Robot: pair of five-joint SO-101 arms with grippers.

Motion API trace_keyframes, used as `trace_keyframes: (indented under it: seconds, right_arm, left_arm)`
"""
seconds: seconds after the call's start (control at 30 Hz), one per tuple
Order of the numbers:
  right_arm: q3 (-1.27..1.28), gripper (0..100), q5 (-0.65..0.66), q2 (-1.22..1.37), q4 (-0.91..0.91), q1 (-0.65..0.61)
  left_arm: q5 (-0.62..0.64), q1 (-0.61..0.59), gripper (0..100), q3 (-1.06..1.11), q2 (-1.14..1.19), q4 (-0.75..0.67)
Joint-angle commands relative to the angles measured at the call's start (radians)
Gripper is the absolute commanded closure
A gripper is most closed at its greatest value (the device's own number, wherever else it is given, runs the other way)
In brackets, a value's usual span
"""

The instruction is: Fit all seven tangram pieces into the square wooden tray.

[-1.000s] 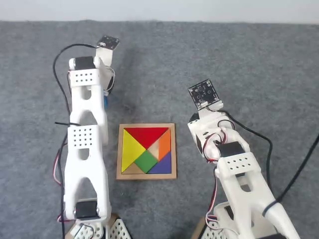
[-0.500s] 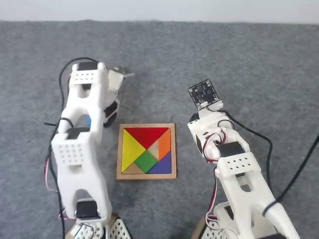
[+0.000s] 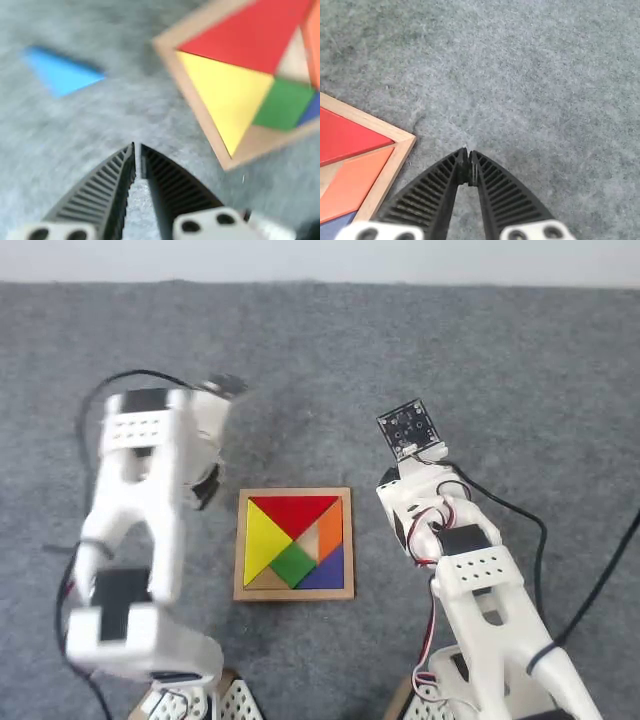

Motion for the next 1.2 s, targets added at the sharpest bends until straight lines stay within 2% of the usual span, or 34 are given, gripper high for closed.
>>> trace_keyframes:
  seconds: [0.0,0.07,0.17,0.33,0.5,1.17]
  right_arm:
    - [-0.009,99.1,0.009,-0.036,-0.019,0.002]
    - [-0.009,99.1,0.009,-0.036,-0.019,0.002]
    - [-0.008,99.1,0.009,-0.036,-0.019,0.002]
    - [-0.008,99.1,0.009,-0.036,-0.019,-0.001]
    - [-0.008,99.1,0.009,-0.036,-0.019,-0.002]
    - [-0.008,99.1,0.009,-0.045,-0.019,-0.002]
  left_arm:
    - [0.224,-0.092,86,0.001,-0.118,-0.055]
    - [0.321,-0.152,82,0.005,-0.107,-0.084]
    - [0.411,-0.206,81,-0.007,-0.049,-0.087]
    - [0.546,-0.199,81,-0.056,0.106,-0.129]
    - [0.7,-0.195,72,-0.191,0.262,-0.107]
    - [0.701,-0.198,70,-0.901,0.852,0.16]
